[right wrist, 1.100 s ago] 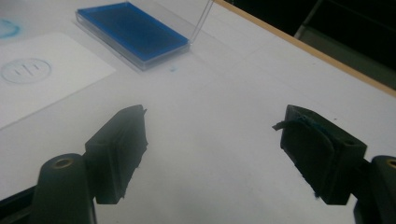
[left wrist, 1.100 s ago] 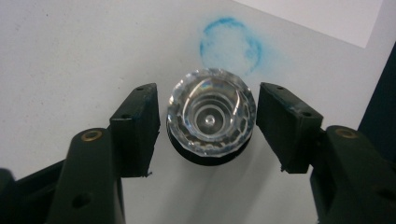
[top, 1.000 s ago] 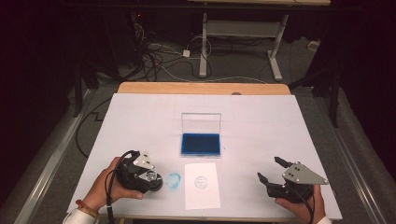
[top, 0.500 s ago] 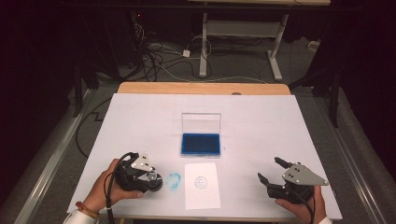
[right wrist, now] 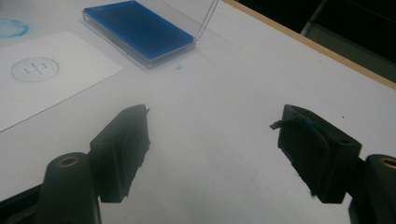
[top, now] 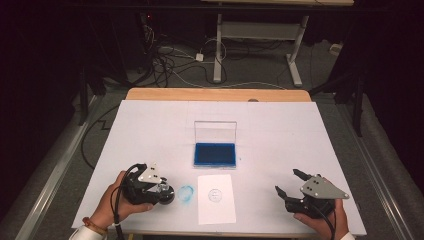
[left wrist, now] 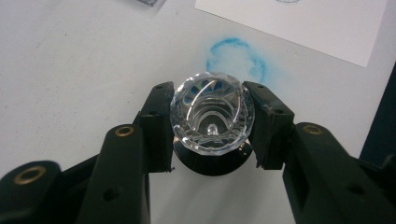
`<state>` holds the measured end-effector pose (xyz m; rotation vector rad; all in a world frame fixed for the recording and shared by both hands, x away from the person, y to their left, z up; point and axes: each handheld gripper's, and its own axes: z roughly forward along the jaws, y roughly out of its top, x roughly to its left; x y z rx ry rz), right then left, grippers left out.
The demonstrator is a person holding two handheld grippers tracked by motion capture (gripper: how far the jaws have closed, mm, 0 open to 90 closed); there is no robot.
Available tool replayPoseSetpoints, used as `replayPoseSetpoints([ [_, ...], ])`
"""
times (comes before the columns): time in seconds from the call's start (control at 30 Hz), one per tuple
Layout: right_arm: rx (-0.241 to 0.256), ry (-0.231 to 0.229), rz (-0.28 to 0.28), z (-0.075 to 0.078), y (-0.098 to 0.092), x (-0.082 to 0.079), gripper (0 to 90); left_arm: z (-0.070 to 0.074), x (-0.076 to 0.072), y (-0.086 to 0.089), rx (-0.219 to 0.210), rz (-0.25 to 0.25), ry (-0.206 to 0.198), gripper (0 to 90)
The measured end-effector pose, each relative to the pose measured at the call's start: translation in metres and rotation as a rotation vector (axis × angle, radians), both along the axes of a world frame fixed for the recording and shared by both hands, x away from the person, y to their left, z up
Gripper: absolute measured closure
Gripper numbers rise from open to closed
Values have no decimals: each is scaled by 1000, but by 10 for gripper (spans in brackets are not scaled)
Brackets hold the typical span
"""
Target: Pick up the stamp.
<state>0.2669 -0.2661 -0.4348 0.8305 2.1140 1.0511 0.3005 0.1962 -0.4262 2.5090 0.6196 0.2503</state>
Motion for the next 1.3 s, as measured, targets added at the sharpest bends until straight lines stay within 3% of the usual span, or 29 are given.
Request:
replayPoseSetpoints([
  [0.37,1,3,-6,0,-1,0,251,0,-2,9,-35,53,-36,547],
  [0.53,15,3,-11,1,-3,1,250,4,-4,15,-87,111,-105,547],
  [0.6,15,1,-13,1,-2,1,248,3,-4,17,-102,113,-93,547],
  [0.77,14,-5,-12,1,-2,2,248,1,-5,19,-109,127,-110,548],
  [0.8,11,-6,-13,1,-2,2,247,0,-5,20,-127,153,-133,547],
  [1.03,9,-4,-15,1,0,7,247,-2,-4,24,-153,156,-139,548],
  [1.3,9,2,-8,0,0,6,248,6,-1,29,-192,160,-148,547],
])
